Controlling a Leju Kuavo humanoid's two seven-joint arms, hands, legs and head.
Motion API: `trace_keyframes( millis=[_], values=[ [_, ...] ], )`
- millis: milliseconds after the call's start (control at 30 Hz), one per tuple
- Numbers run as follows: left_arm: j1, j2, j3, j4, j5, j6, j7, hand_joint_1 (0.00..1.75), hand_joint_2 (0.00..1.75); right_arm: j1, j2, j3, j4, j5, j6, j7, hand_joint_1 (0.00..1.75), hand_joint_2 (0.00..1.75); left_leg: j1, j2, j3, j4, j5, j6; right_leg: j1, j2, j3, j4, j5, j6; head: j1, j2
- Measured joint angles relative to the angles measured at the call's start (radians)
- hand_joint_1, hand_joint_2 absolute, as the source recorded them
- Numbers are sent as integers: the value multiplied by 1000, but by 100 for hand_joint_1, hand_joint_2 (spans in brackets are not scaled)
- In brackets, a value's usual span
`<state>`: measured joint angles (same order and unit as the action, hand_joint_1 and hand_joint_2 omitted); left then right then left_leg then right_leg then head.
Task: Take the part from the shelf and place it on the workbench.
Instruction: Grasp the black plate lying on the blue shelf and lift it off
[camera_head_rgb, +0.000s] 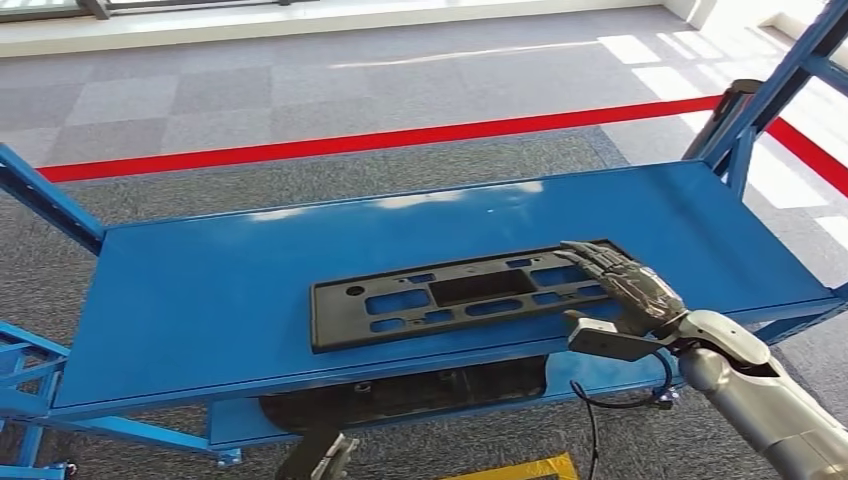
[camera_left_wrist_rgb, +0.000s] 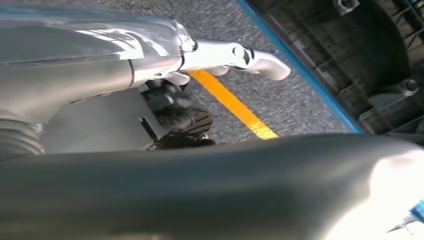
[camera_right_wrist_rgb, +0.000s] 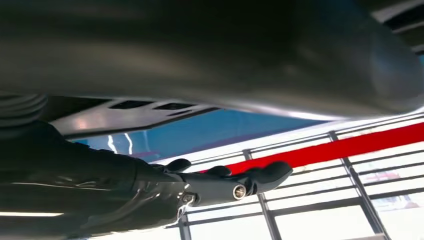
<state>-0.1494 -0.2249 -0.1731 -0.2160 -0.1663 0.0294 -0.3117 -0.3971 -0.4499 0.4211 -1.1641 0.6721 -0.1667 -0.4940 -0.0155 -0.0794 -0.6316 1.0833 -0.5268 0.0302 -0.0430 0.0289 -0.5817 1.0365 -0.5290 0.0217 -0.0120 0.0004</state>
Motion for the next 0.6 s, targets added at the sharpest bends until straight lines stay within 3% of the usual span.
trace_keyframes(
  millis=[67,100,133,167,233,300,367,433,467,533,567,600],
  values=[
    [-3,0,0,0,0,1,0,0,0,-1,-1,0,0,1,0,0,0,0,5,52,-61,119,-55,-15,-1,-30,6,-1,-5,-8,0,0],
    [-3,0,0,0,0,1,0,0,0,0,-1,0,0,2,0,0,0,0,11,62,-98,186,-78,-20,-1,-44,9,-1,-8,-9,0,0],
    [-2,0,0,0,0,1,0,0,0,0,-1,0,0,2,0,0,0,0,16,67,-124,231,-87,-24,-2,-59,12,-1,-12,-9,0,0],
    [-1,0,0,0,0,1,0,0,0,0,-1,1,0,3,0,0,0,0,19,70,-133,240,-76,-27,-2,-72,17,-1,-16,-7,0,0],
    [0,0,0,0,0,1,0,0,0,0,0,1,0,4,0,0,0,0,22,87,-90,140,-5,-26,-4,-98,33,-1,-26,-1,0,0],
    [-2,0,0,0,-1,1,0,0,0,-2,-1,1,0,4,-2,0,0,0,12,131,-29,15,46,-17,-1,-120,48,-2,-38,8,-1,0],
    [-3,0,0,0,-2,1,0,0,0,-1,-2,0,0,4,-5,0,0,0,-1,154,-13,-26,45,-6,3,-140,55,-6,-44,19,-1,0],
    [0,0,0,0,-3,1,0,0,0,1,-4,0,-4,4,-7,0,0,0,-1,134,-11,-34,44,6,3,-160,67,-16,-50,31,-1,0],
    [1,0,0,0,-4,1,0,0,0,2,-4,0,-7,4,-8,0,0,0,1,121,-6,-41,45,13,1,-149,73,-14,-57,35,-1,0],
    [0,0,0,0,-4,1,0,0,0,5,-9,-1,-11,3,-9,0,0,0,7,99,10,-55,48,25,0,-92,52,45,-96,35,0,0],
    [-1,-1,0,0,-4,1,0,0,0,9,-13,-1,-11,2,-9,0,0,0,6,88,14,-57,46,29,2,-59,19,109,-124,32,0,0],
    [-2,-1,0,0,-4,1,0,0,0,15,-17,-2,-11,-2,-7,1,0,0,5,78,18,-58,44,34,4,-41,-22,180,-149,29,0,0]
  ],
)
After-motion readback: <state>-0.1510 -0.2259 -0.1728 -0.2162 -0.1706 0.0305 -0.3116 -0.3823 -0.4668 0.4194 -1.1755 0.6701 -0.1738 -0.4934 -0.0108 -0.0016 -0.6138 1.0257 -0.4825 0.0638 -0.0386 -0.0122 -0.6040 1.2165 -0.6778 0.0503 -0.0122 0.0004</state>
